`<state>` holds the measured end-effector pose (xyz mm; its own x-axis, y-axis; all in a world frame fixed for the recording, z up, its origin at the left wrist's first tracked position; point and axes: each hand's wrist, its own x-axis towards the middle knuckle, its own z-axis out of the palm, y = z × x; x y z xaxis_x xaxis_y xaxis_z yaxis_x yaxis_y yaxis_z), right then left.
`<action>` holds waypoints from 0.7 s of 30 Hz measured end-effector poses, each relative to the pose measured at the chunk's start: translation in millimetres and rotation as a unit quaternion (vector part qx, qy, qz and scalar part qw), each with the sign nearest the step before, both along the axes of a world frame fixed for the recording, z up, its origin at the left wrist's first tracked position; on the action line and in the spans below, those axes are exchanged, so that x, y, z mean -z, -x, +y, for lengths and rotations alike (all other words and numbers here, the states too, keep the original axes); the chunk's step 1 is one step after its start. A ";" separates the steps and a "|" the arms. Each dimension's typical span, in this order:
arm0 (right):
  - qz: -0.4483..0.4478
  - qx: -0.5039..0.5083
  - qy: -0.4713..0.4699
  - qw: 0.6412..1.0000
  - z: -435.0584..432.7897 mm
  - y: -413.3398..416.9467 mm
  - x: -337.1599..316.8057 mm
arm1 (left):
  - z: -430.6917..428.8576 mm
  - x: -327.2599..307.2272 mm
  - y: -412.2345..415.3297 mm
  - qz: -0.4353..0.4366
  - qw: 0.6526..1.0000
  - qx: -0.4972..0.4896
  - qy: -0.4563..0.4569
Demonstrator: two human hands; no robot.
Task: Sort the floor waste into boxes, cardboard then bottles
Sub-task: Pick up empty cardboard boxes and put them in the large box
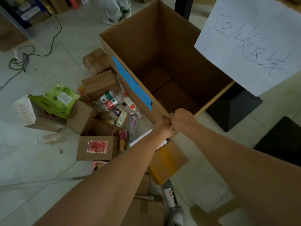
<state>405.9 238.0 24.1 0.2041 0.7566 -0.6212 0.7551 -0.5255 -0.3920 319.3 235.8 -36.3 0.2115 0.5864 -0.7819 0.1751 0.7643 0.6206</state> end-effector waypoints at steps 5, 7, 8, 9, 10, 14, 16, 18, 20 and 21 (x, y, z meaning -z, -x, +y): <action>0.061 0.098 -0.035 0.993 -8.5 -2.0 -16.2 | 1.7 -9.0 12.9 0.041 0.997 -0.008 -0.065; 0.164 0.198 -0.089 0.962 -30.1 -5.3 -21.9 | -11.2 -8.8 28.7 0.017 0.996 -0.064 -0.051; 0.208 0.247 -0.127 0.938 -45.3 -4.9 -24.9 | -21.3 -6.2 39.2 0.013 0.995 -0.089 -0.048; 0.234 0.285 -0.159 0.916 -62.7 -3.3 -25.6 | -34.3 -2.4 49.9 0.018 0.993 -0.107 -0.045; 0.242 0.316 -0.184 0.899 -80.5 -0.8 -22.1 | -49.3 4.3 62.0 0.029 0.991 -0.122 -0.040; 0.244 0.447 -0.183 0.841 -166.0 21.9 14.0 | -128.3 32.1 103.8 -0.010 0.976 -0.213 0.051; 0.235 0.478 -0.119 0.838 -216.7 41.8 38.7 | -171.6 37.8 119.2 0.040 0.970 -0.229 0.071; 0.224 0.497 -0.041 0.837 -263.4 58.6 63.9 | -214.0 50.9 134.5 0.055 0.967 -0.235 0.086; 0.205 0.495 0.028 0.844 -301.6 72.9 87.5 | -252.4 68.4 151.6 0.087 0.967 -0.212 0.109; 0.189 0.492 0.055 0.848 -315.2 79.6 99.1 | -268.6 80.8 161.8 0.124 0.970 -0.180 0.111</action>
<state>326.3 -77.2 -75.1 0.4734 0.2678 -0.8391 -0.2394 -0.8777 -0.4152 157.5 -32.8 -117.2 -0.1855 0.3996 -0.8977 -0.0046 0.9132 0.4075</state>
